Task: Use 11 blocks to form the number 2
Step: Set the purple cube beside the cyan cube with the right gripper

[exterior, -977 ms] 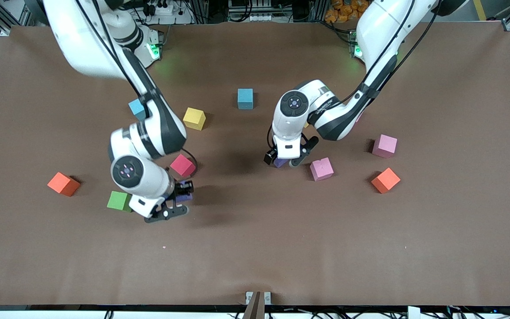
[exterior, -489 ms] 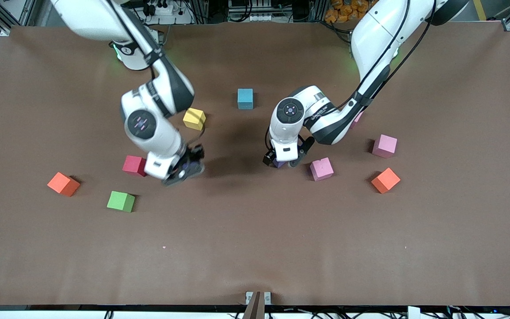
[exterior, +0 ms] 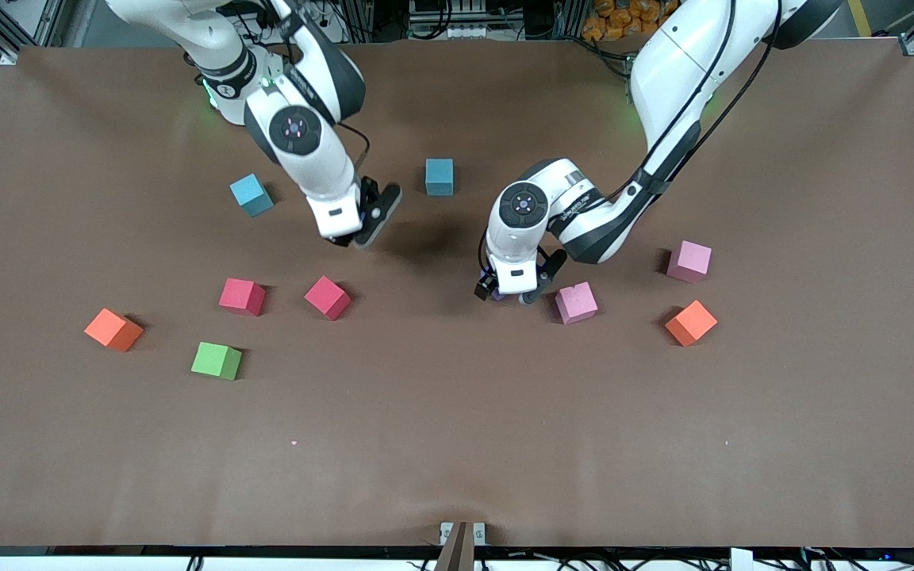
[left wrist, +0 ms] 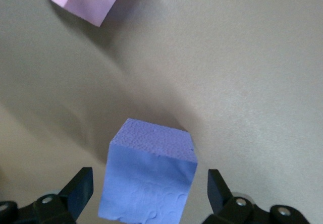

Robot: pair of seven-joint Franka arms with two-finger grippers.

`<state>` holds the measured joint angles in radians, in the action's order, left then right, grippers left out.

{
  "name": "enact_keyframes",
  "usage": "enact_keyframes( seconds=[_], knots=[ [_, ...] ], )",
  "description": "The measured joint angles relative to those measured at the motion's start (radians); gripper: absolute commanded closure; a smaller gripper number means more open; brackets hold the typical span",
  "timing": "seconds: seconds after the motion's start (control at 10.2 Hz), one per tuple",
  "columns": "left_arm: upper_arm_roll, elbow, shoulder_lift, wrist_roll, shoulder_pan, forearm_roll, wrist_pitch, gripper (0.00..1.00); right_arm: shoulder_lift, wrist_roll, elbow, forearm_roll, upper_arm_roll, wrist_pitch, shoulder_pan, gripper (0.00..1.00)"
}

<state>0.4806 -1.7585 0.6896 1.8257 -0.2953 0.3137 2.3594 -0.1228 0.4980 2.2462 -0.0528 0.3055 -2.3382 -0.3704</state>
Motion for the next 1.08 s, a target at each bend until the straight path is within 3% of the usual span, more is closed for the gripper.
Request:
enact_keyframes(
  seconds=[0.29, 0.59, 0.68, 0.78, 0.88, 1.08],
  knots=[
    [0.0, -0.003, 0.003, -0.004, -0.002, 0.002, -0.005, 0.0, 0.023, 0.082, 0.097, 0.0, 0.125, -0.066, -0.003, 0.63],
    [0.0, -0.008, 0.024, -0.009, -0.009, 0.002, -0.005, 0.0, 0.006, 0.155, 0.158, 0.003, 0.187, -0.171, -0.007, 0.63],
    [-0.002, -0.008, 0.025, -0.028, -0.008, 0.002, -0.005, 0.21, -0.007, 0.211, 0.159, 0.003, 0.188, -0.189, -0.007, 0.63],
    [-0.004, -0.007, 0.025, -0.049, -0.005, 0.002, -0.005, 0.88, -0.021, 0.251, 0.159, 0.004, 0.188, -0.2, -0.011, 0.63],
    [-0.006, -0.007, 0.025, -0.066, 0.001, 0.002, -0.005, 1.0, -0.033, 0.266, 0.159, 0.013, 0.188, -0.211, -0.027, 0.63],
    [-0.006, -0.006, 0.025, -0.079, 0.005, 0.002, -0.005, 1.0, -0.068, 0.266, 0.159, 0.056, 0.188, -0.245, -0.06, 0.63]
  ],
)
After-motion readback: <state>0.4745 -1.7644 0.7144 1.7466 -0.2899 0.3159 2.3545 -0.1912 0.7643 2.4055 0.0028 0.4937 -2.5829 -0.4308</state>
